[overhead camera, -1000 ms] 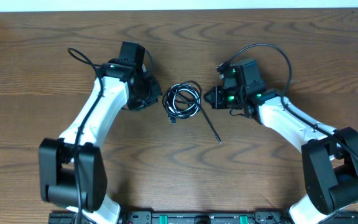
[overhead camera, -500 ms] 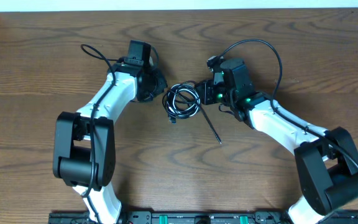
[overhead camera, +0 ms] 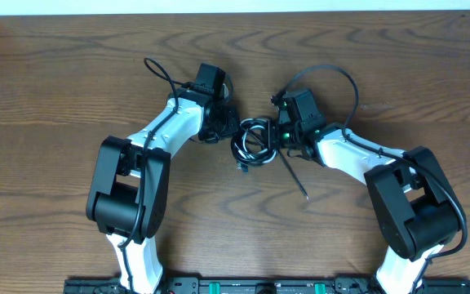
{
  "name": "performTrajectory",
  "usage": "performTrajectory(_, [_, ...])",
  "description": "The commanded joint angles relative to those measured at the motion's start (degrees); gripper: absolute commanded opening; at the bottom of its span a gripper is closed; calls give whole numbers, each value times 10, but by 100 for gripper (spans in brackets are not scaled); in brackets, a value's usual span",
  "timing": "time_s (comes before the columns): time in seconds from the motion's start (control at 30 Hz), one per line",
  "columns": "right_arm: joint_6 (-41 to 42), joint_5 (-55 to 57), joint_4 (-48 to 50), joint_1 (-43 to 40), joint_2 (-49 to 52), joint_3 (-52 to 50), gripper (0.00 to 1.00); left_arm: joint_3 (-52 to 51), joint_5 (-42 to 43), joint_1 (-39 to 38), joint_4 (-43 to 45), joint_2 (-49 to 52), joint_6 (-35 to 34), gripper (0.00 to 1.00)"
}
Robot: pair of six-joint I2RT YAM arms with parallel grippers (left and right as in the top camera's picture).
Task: Untangle cables
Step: 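Move both grippers back down onto the coil and close on strands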
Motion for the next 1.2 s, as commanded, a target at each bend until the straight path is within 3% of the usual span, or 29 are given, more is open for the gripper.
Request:
performTrajectory(0.0, [50,-37,-47,-11,0,0,4,5,12,3,-8,12,25,8])
performTrajectory(0.13, [53,-153,-80,-19,-3,0,7,14,13,5,-10,0,36,8])
performTrajectory(0.27, [40,-163,-81,-19,-29,5,9,38,12,5,-24,-26,35,8])
performTrajectory(0.67, [-50,-91,-266,-10,-107,59,18,80,11,5,-228,-51,26,17])
performTrajectory(0.77, [-72,-50,-284,5,-95,59,18,71,16,5,-231,-45,26,21])
performTrajectory(0.97, [-123,-2,-291,37,-88,59,17,68,117,5,-235,-5,27,22])
performTrajectory(1.03, [-139,12,-299,42,-88,59,17,68,122,4,-237,6,27,27])
performTrajectory(1.17, [-186,22,-321,43,-88,59,17,66,122,3,-246,23,27,28])
